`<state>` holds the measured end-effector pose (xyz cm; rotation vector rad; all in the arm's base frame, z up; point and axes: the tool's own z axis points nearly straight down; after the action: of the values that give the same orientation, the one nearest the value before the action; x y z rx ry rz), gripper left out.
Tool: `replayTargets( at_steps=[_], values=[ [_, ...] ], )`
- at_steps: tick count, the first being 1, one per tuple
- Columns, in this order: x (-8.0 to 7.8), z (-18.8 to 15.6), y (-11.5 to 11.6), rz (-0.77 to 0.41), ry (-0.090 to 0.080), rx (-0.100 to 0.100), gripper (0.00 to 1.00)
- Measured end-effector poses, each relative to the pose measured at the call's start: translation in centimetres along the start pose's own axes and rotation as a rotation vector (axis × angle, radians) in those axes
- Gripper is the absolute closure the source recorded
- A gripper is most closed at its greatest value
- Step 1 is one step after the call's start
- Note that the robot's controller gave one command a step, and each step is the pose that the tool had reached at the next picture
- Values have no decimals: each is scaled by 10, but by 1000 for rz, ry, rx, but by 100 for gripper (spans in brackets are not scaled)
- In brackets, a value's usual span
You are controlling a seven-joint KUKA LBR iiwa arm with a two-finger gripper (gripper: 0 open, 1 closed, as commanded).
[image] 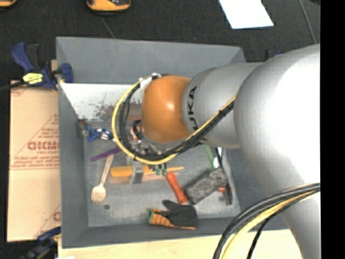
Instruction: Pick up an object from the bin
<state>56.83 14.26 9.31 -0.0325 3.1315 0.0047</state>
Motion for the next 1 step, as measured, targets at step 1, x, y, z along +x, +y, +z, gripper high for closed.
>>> replayTargets(
  at_steps=[1],
  values=[
    [-4, -30, 0, -1, -12, -3, 100]
  ],
)
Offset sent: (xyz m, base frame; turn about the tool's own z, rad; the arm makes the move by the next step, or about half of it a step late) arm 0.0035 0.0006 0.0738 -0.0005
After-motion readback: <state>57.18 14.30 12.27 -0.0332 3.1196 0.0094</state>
